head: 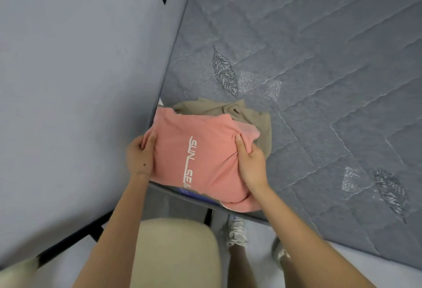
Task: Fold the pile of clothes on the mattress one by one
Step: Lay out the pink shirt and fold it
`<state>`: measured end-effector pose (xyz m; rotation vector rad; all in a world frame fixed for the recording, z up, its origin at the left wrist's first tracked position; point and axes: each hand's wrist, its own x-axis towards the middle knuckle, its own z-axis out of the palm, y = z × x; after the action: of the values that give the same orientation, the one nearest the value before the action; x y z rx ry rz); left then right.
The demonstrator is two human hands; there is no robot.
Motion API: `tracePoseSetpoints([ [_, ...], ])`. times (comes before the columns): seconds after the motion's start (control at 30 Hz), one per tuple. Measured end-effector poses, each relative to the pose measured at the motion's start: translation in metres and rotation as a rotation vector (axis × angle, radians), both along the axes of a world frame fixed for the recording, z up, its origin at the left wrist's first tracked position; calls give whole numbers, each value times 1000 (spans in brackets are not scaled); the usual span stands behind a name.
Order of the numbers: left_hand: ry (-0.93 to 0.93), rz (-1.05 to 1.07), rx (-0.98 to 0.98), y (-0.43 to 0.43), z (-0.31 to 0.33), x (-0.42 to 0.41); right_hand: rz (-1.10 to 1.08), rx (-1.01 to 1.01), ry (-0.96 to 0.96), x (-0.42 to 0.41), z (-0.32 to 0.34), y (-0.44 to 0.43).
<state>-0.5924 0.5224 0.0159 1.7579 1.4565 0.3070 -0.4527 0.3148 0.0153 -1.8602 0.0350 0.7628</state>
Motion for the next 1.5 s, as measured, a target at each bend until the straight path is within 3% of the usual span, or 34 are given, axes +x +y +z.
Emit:
tracePoseSetpoints([
  [0.2, 118, -80, -48, -3, -48, -13, -11, -197, 61, -6, -51, -6],
  [0.4, 194, -120, 46, -11, -31, -8, 22, -230, -33, -1, -34, -11],
  [0.53, 374, -381, 277, -33, 14, 3, 167, -337, -172, 12, 3, -32],
  [0.67, 528, -688, 311, -78, 55, 30, 378, -604, -336, 27, 51, -69],
  [0.83, 578, -936, 381, -145, 94, 68, 545, -771, -362, 46, 98, -132],
  [1.0, 492, -969, 487, -223, 126, 98, 531, -817, -417, 56, 134, -215],
  [1.17, 346, -1006, 422, -308, 152, 125, 460, -834, -437, 64, 172, -312],
  [1.5, 288, -1151, 525, -475, 200, 191, 256, -905, -429, 91, 231, -471],
])
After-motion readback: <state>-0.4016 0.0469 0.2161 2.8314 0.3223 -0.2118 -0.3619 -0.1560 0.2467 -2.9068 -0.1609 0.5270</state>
